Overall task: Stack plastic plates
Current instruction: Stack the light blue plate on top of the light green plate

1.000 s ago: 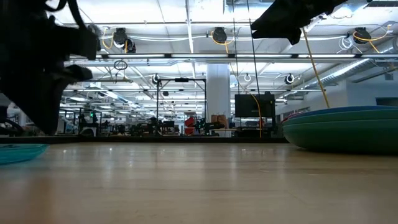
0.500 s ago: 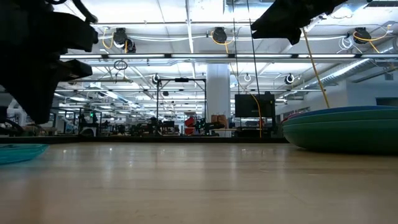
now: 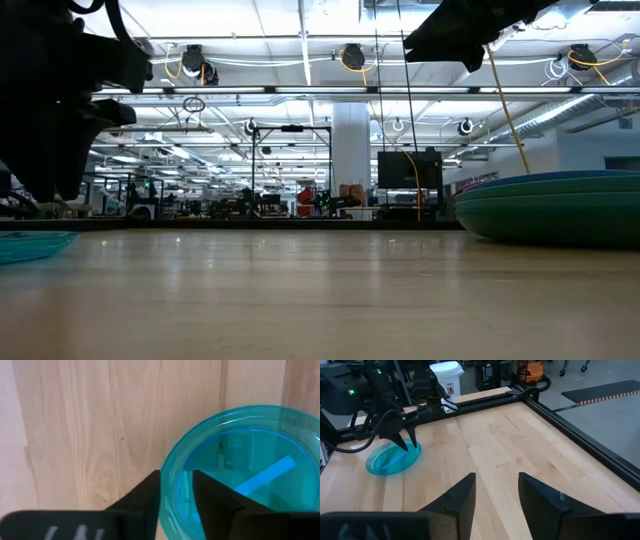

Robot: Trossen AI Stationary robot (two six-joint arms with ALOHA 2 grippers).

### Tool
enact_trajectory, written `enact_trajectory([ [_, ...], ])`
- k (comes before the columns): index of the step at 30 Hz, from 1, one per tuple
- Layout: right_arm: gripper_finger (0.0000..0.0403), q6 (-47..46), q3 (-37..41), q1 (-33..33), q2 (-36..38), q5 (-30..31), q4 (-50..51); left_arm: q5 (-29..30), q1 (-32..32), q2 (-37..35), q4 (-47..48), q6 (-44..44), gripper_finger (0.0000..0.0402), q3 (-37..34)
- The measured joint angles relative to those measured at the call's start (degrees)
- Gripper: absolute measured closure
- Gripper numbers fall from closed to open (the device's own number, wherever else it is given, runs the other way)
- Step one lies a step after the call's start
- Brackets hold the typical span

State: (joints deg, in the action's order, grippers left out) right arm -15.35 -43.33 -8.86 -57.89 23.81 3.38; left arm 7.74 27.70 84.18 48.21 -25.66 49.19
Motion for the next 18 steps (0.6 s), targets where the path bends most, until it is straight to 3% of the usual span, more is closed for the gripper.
enact_trajectory([
  [6,0.0264,0.00,0.00,0.00,0.00,0.02,0.02,3.07,0.07,0.00,-0.57,-0.34,0.0237,-1.44],
  [18,0.0264,-0.01,0.00,0.00,0.00,0.07,0.13,2.53,0.07,0.00,-5.87,-0.64,0.0231,-8.29],
])
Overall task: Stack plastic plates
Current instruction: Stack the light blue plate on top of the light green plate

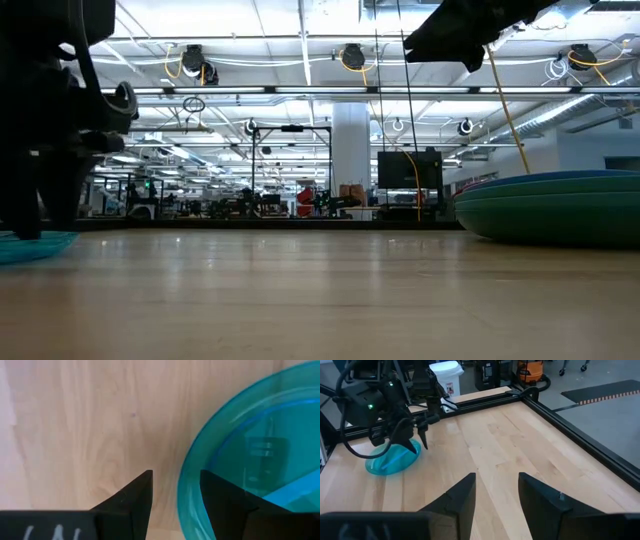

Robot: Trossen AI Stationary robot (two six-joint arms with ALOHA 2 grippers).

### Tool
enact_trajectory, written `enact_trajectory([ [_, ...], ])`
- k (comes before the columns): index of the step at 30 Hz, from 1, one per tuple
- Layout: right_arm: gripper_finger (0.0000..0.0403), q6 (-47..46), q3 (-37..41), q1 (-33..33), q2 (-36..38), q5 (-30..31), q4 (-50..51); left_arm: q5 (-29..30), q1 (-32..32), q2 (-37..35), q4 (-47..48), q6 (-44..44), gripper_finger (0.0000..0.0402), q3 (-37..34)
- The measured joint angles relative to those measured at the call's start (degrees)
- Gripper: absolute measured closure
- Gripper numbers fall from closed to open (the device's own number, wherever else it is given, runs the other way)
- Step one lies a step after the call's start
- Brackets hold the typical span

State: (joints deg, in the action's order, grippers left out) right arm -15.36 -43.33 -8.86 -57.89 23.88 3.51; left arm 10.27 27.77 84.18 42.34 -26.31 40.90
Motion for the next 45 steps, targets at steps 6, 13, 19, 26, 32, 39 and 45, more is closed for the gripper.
enact_trajectory([
  [6,0.0264,-0.32,0.00,0.00,0.00,0.02,0.15,-1.26,0.00,0.00,-2.35,-0.03,0.0231,-1.12],
  [13,0.0264,-0.41,0.00,0.00,0.00,0.02,0.17,-1.32,0.00,0.00,-3.33,-0.46,0.0231,-1.15],
  [19,0.0264,-0.41,0.00,0.00,0.00,0.02,0.17,-1.37,0.00,0.00,-3.64,-0.03,0.0237,-1.15],
  [26,0.0264,-0.41,0.00,0.00,0.00,0.02,0.17,-1.41,0.00,0.02,-3.63,0.50,0.0296,-1.15],
  [32,0.0264,-0.41,0.00,0.00,0.00,0.02,0.17,-1.22,0.01,0.02,-3.55,0.55,0.0339,-1.15],
  [39,0.0264,-0.41,0.00,0.00,0.00,-0.07,0.17,0.37,0.04,-0.03,-3.47,0.57,0.0389,-1.08],
  [45,0.0264,-0.41,0.00,0.00,0.00,-0.09,0.17,2.22,0.03,0.02,-1.03,0.14,0.0396,0.12],
])
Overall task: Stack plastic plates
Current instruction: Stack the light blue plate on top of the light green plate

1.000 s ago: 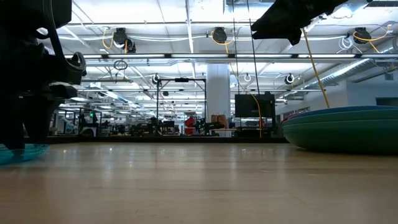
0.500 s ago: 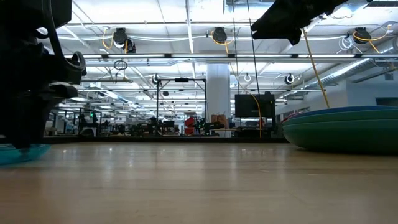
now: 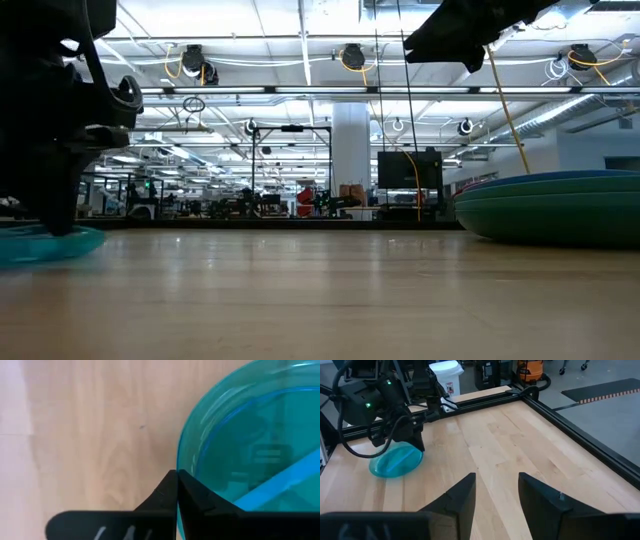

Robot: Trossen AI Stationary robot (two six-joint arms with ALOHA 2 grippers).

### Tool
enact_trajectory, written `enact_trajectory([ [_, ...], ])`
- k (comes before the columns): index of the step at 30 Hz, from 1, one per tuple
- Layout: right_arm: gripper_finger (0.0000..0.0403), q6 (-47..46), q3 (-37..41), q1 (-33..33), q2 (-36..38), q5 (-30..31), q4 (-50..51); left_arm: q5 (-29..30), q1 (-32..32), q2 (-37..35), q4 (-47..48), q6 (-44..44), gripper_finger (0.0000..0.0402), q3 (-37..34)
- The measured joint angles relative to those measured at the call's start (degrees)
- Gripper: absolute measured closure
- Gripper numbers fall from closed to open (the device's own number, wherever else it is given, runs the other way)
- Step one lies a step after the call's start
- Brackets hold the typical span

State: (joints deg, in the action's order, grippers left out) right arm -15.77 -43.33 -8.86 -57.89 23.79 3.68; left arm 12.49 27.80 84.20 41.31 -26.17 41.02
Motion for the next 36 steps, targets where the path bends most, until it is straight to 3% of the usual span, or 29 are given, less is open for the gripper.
enact_trajectory([
  [10,0.0264,0.00,0.00,0.00,0.00,0.02,0.02,13.99,-0.11,0.05,10.02,0.15,0.0397,8.61],
  [21,0.0264,-0.57,-0.04,0.02,-2.16,0.06,-3.89,23.61,-4.04,0.05,12.46,2.18,0.0398,17.96],
  [27,0.0264,3.79,-0.07,0.00,-6.94,0.09,-11.05,31.40,-6.30,0.03,12.40,4.67,0.0398,21.69],
  [36,0.0259,15.09,-0.09,0.00,-14.37,0.17,-27.21,37.33,-10.54,-0.01,10.88,3.16,0.0398,23.96],
])
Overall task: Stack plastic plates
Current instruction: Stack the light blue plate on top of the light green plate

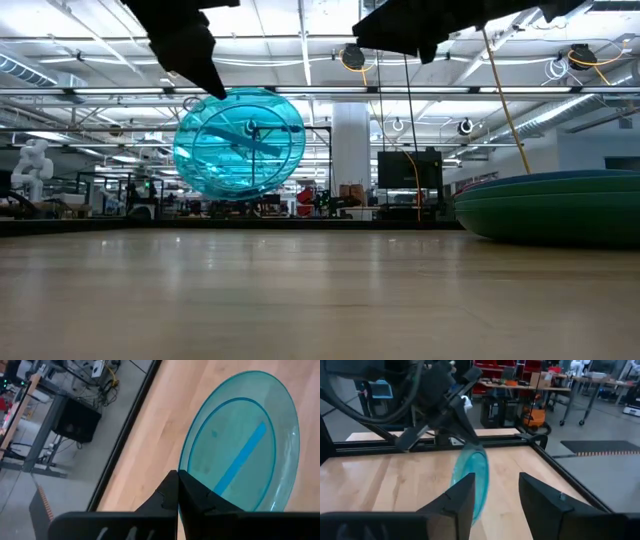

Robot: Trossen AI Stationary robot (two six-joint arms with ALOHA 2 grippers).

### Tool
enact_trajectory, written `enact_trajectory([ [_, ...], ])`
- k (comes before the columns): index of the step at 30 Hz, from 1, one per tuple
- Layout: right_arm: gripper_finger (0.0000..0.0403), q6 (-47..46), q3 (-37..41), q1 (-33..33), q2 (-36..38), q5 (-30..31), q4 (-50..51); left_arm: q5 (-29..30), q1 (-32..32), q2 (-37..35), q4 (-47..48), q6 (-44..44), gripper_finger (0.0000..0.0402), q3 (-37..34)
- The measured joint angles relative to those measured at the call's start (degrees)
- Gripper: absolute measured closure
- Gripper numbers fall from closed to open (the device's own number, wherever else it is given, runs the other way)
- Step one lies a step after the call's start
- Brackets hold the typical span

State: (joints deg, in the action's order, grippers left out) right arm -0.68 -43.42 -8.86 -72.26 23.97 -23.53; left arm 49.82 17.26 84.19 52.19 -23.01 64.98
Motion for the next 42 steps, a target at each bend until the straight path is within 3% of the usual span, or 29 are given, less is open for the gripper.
enact_trajectory([
  [14,0.0214,2.92,-9.54,0.22,-11.16,7.12,5.72,0.16,-3.63,0.00,-11.23,5.98,0.0398,0.03],
  [20,0.0226,2.92,-13.35,0.26,-14.78,15.20,9.53,0.14,-4.45,0.00,-14.86,6.39,0.0398,0.03],
  [34,0.0256,-0.14,-13.55,1.86,-14.90,15.02,13.40,0.00,-4.49,0.00,-21.47,7.92,0.0398,0.03],
  [42,0.0309,-0.14,-13.55,1.81,-14.88,14.67,13.09,0.00,-4.49,0.00,-22.36,8.88,0.0399,0.03],
])
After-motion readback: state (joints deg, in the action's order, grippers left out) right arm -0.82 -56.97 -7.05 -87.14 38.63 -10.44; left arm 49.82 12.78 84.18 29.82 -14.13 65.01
